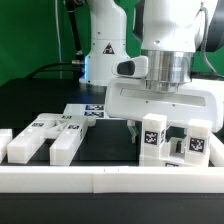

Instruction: Assemble chair

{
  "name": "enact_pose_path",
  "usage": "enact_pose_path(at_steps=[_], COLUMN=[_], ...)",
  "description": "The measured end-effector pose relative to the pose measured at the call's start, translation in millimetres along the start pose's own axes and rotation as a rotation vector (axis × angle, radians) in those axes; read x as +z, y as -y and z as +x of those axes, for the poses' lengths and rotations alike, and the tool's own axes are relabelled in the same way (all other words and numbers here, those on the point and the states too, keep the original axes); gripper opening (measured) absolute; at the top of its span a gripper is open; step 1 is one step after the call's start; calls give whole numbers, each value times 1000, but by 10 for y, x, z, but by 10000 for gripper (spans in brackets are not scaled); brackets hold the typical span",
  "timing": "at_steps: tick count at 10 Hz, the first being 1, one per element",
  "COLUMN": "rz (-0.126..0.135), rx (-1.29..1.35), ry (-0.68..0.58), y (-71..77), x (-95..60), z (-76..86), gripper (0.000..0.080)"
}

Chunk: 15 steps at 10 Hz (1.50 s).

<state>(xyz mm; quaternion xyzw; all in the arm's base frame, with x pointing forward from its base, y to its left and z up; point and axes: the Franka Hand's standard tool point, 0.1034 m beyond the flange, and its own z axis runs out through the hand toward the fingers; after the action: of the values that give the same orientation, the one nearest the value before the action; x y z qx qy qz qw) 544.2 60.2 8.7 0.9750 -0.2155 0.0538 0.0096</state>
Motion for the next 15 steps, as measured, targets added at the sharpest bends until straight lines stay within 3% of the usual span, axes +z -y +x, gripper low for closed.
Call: enact_pose_path(at_steps=[2,8,12,15], rz=[0,0,28,24], rx=[0,-3,-36,-31], ry=[0,11,86,109], y=[2,-19,-94,-158], x=[0,-62,-674,-699], z=[-2,24,228,288], gripper=[265,249,251,251])
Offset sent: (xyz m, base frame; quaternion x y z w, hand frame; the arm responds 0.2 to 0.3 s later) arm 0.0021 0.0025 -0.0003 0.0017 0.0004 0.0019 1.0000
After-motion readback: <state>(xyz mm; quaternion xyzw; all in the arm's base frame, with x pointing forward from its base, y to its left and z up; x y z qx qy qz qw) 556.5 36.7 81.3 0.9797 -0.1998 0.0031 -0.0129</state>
